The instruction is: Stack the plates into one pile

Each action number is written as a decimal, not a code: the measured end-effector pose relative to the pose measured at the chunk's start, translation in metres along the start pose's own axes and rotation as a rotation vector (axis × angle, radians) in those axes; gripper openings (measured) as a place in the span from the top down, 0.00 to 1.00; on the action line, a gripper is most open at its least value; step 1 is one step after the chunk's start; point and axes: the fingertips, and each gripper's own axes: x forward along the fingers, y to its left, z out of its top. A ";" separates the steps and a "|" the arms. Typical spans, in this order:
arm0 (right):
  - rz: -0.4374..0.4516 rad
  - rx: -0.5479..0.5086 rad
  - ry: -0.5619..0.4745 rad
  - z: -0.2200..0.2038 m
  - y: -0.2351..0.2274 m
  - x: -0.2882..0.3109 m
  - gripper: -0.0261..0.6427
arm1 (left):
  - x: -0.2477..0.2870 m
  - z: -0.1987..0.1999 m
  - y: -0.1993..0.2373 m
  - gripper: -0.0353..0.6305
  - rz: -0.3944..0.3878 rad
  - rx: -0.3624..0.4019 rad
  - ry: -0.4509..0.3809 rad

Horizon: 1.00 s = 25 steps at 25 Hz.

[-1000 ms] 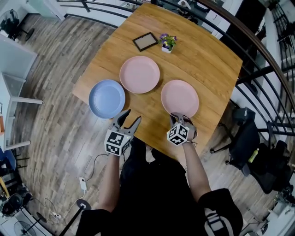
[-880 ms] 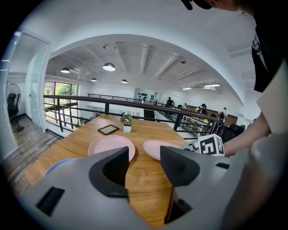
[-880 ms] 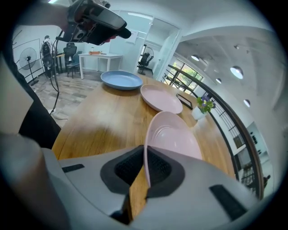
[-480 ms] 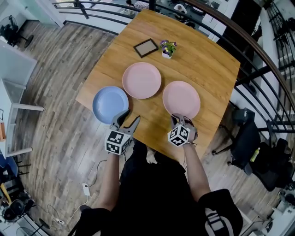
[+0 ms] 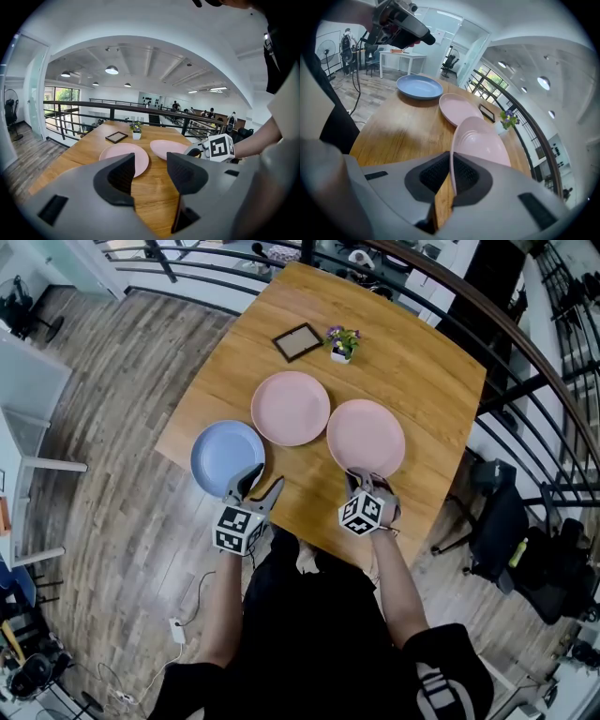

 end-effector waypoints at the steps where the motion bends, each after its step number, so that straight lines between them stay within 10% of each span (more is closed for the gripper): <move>1: -0.002 -0.002 -0.001 0.003 0.000 0.001 0.92 | -0.001 0.001 0.003 0.62 0.001 0.001 -0.001; 25: -0.014 -0.119 0.010 0.069 0.000 0.040 0.92 | 0.007 0.000 0.064 0.62 -0.033 0.034 0.004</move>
